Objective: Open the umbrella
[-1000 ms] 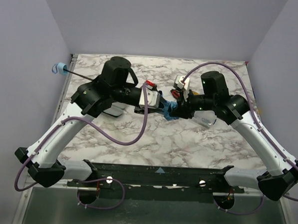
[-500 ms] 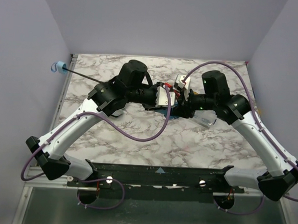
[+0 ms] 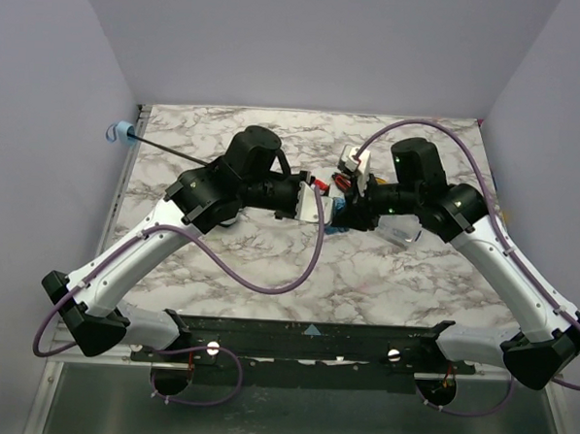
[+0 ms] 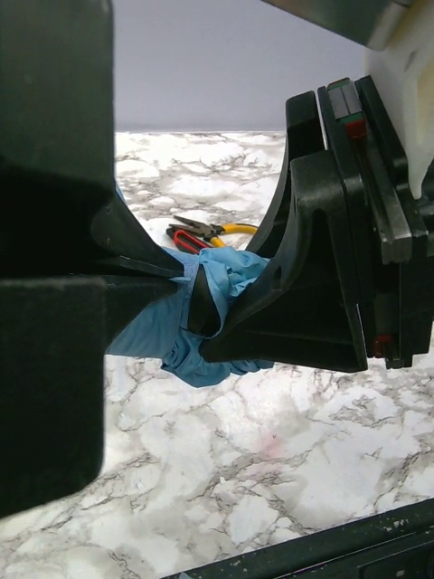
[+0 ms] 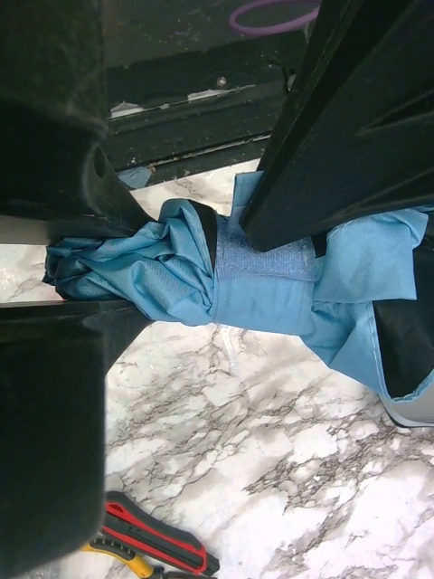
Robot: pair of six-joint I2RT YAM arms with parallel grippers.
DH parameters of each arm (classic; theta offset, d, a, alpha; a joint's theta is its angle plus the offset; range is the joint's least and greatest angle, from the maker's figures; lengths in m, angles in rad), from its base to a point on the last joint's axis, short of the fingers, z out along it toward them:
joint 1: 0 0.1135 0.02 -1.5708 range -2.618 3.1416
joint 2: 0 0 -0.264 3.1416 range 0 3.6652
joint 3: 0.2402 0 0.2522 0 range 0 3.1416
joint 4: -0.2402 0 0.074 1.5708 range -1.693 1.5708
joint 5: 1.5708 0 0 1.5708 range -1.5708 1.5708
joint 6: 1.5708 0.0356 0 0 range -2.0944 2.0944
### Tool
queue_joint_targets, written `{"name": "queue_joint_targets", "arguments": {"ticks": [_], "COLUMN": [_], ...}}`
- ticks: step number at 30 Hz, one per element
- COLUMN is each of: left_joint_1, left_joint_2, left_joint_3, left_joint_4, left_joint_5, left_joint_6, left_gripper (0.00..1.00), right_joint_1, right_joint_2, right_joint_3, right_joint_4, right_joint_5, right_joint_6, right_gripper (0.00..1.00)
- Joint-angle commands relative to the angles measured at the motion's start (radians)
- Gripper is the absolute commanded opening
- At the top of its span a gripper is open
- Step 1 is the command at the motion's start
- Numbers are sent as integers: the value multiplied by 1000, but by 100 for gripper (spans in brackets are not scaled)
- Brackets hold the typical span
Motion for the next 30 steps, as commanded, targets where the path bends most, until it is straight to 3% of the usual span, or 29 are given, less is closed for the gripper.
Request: {"name": "queue_joint_targets", "arguments": {"ticks": [1,15,20,23,27,30], "left_joint_1": [-1,-7,-6,24,166,266], "left_joint_2": [-40,-141,-144,-147,-154,-166], "left_joint_3": [-55,-183,-202,-204,-174,-187], "left_joint_4": [-46,-158,-119,-32,94,224], "left_joint_5": [3,71,18,-4,143,202], "left_joint_6": [77,272,193,35,-304,-583], "left_gripper": [0,0,0,16,60,74], "right_joint_1": [5,-112,-157,-164,-178,-195], "right_joint_2": [-18,9,-3,-14,-25,-27], "right_joint_3": [40,29,14,3,-12,-20], "right_joint_4": [92,189,246,272,330,379], "right_joint_5": [14,-8,-64,-59,-37,-6], "right_joint_6": [71,283,325,331,396,430], "right_gripper": [0,0,0,0,0,0]}}
